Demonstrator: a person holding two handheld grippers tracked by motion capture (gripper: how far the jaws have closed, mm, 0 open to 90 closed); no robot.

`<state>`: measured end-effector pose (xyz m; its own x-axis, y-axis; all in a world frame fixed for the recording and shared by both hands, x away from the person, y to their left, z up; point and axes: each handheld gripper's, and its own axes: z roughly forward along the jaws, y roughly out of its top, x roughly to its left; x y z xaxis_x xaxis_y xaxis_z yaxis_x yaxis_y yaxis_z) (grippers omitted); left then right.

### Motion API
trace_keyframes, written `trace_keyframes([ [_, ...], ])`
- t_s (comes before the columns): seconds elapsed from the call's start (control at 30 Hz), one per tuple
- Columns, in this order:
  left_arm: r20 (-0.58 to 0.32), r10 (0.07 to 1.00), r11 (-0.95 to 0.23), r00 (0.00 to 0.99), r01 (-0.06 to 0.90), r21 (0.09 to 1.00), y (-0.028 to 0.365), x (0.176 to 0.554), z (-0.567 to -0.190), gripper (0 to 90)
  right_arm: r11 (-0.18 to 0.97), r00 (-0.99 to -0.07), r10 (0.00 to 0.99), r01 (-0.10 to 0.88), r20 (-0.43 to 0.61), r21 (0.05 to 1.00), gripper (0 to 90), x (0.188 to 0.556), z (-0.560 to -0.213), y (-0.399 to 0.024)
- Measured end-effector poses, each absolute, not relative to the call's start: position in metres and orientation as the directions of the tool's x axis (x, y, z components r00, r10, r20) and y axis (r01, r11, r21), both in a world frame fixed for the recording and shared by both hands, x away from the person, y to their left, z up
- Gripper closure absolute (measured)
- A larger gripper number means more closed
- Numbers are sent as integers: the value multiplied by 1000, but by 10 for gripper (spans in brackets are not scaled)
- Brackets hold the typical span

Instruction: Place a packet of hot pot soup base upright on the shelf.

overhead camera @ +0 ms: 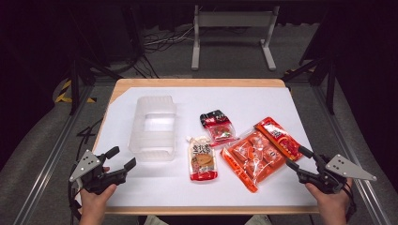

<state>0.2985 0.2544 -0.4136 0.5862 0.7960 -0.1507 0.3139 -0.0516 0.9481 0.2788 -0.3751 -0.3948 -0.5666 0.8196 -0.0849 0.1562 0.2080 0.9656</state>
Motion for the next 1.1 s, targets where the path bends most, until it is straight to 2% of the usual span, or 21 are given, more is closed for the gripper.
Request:
trace_keyframes([
  [0.2, -156, 793, -48, 589, 314, 948, 256, 297, -411, 203, 249, -568, 812, 133, -132, 959, 293, 281, -396, -370],
  [0.33, -156, 794, -49, 587, 317, 947, 256, 297, -412, 203, 300, -573, 799, 113, -185, 947, 278, 281, -396, -364],
  [0.5, -152, 795, -54, 587, 317, 947, 255, 297, -412, 203, 317, -596, 778, 98, -200, 943, 273, 280, -396, -360],
  [0.63, -149, 794, -60, 589, 321, 945, 254, 298, -413, 203, 283, -625, 765, 109, -155, 953, 271, 283, -394, -360],
  [0.73, -145, 794, -68, 590, 324, 943, 253, 298, -413, 202, 295, -638, 753, 112, -159, 949, 276, 286, -392, -359],
  [1.1, -150, 794, -68, 589, 331, 941, 252, 299, -415, 190, 225, -627, 774, 137, -91, 965, 275, 311, -375, -368],
])
